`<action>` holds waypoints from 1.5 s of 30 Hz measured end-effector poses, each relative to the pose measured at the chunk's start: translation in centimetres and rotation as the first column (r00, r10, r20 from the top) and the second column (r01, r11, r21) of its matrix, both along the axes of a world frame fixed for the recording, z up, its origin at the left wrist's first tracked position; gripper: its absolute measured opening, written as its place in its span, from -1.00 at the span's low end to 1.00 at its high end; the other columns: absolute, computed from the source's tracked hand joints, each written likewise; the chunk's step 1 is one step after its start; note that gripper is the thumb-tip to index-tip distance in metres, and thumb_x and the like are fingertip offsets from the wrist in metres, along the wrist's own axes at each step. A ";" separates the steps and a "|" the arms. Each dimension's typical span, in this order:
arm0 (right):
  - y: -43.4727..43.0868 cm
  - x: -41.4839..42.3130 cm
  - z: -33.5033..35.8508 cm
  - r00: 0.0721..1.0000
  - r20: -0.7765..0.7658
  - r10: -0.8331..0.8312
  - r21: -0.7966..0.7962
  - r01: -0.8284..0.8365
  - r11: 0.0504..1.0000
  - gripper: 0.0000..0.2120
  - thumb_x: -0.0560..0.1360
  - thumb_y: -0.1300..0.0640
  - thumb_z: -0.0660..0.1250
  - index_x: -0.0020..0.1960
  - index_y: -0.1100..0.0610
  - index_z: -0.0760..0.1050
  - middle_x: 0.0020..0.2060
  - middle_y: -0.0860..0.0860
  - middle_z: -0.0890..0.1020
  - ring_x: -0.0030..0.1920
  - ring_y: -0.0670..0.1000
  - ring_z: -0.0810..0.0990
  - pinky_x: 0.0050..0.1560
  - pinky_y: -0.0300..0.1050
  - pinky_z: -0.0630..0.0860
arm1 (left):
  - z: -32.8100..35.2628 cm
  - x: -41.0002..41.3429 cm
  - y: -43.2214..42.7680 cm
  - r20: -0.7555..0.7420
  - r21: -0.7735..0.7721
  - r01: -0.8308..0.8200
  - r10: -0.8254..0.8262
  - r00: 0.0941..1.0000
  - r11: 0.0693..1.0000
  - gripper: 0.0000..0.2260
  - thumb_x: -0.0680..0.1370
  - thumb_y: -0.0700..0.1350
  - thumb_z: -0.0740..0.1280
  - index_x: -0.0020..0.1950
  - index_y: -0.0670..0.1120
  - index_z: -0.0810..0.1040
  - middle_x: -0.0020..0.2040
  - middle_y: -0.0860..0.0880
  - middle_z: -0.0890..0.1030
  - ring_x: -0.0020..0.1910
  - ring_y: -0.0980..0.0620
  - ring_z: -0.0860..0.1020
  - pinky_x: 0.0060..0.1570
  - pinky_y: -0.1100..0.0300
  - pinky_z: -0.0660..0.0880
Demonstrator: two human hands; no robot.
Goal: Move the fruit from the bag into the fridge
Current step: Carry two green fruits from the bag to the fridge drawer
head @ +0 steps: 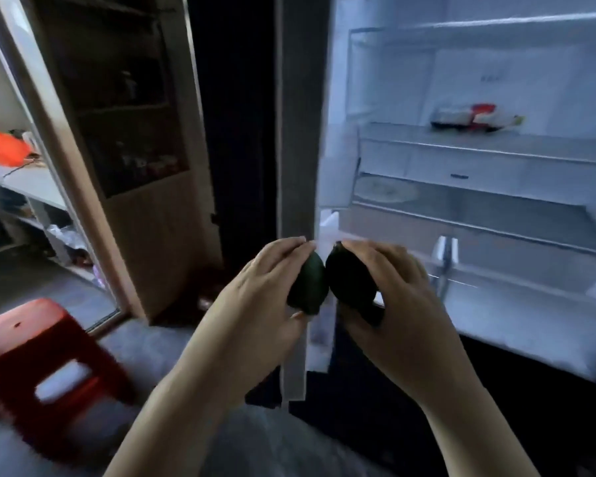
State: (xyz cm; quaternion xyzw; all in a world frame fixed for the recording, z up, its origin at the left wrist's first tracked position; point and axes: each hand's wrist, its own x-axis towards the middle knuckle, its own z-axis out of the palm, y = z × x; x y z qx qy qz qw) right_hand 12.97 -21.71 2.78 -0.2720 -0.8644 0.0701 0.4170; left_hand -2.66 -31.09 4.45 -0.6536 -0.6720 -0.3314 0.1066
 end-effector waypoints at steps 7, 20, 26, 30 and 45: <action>6.8 13.0 -1.2 0.956 -0.004 -0.294 -0.055 0.293 0.955 -0.37 0.29 0.24 0.47 0.33 0.04 0.39 0.20 -0.04 0.47 0.17 0.03 0.46 0.21 -0.26 0.35 | -1.1 10.7 12.5 0.037 -0.020 0.331 -0.330 0.943 0.944 -0.36 0.33 -0.16 0.45 0.39 -0.06 0.37 0.35 0.07 0.39 0.25 0.09 0.41 0.19 0.30 0.35; 18.3 21.2 -4.8 0.808 0.135 -0.573 -0.166 0.589 0.791 -0.37 0.40 0.10 0.44 0.40 -0.09 0.29 0.22 -0.18 0.38 0.22 -0.14 0.36 0.06 -0.47 0.26 | -4.3 18.6 30.6 0.099 -0.174 0.619 -0.612 0.785 0.766 -0.30 0.40 -0.19 0.46 0.47 -0.01 0.25 0.38 0.11 0.35 0.29 0.12 0.38 0.17 0.24 0.38; 28.1 19.6 -5.1 0.849 0.178 -0.497 -0.191 0.525 0.829 -0.40 0.42 0.05 0.40 0.41 -0.06 0.29 0.21 -0.15 0.40 0.20 -0.09 0.39 0.10 -0.23 0.39 | -5.2 16.2 39.3 0.109 -0.193 0.585 -0.575 0.811 0.788 -0.34 0.42 -0.12 0.44 0.47 -0.03 0.25 0.38 0.08 0.34 0.30 0.11 0.36 0.13 0.25 0.36; 34.0 19.2 -6.1 0.852 0.250 -0.461 -0.208 0.512 0.833 -0.42 0.42 0.01 0.38 0.40 -0.08 0.28 0.21 -0.15 0.40 0.18 -0.07 0.41 -0.05 -0.16 0.42 | -7.0 15.5 44.5 0.115 -0.257 0.545 -0.535 0.837 0.798 -0.38 0.42 -0.09 0.44 0.43 -0.06 0.29 0.36 0.05 0.36 0.29 0.07 0.37 0.19 0.23 0.33; 50.7 24.5 -12.5 0.688 0.726 0.012 -0.500 0.516 0.696 -0.65 0.44 0.11 0.26 0.21 -0.01 0.36 0.10 -0.01 0.51 0.02 0.06 0.50 -0.01 0.00 0.50 | -13.7 21.0 58.5 0.000 -0.709 0.320 -0.453 0.891 0.629 -0.33 0.41 -0.03 0.45 0.44 -0.01 0.23 0.32 0.04 0.36 0.25 -0.02 0.40 0.12 0.08 0.42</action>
